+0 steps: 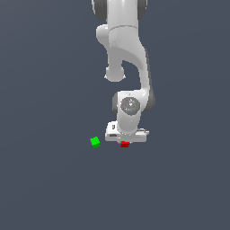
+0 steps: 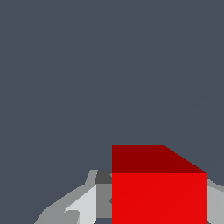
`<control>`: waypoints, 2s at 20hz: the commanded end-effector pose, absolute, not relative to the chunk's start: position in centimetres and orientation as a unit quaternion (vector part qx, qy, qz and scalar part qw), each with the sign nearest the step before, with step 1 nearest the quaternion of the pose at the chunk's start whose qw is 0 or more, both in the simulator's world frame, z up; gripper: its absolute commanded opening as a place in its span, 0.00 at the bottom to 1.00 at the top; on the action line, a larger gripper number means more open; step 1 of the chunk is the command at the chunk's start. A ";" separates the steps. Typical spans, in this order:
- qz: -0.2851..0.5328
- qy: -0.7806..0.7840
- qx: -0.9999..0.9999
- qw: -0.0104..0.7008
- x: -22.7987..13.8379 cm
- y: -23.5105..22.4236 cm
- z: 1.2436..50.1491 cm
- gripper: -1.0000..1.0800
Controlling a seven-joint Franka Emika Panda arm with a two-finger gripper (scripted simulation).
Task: Stack the red cube on top of the green cube.
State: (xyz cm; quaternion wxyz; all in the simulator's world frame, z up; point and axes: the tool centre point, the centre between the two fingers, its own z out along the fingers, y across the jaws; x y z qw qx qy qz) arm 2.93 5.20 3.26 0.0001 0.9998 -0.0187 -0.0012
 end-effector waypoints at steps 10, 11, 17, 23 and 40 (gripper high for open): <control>0.000 -0.019 1.000 0.000 2.9 5.2 10.4 0.00; 0.000 -0.019 1.000 0.000 2.9 5.2 10.8 0.00; 0.000 -0.019 1.000 0.000 3.0 5.2 12.0 0.00; 0.000 -0.019 1.000 0.000 3.0 4.2 11.5 0.00; 0.000 -0.019 1.000 0.000 2.5 -9.2 6.7 0.00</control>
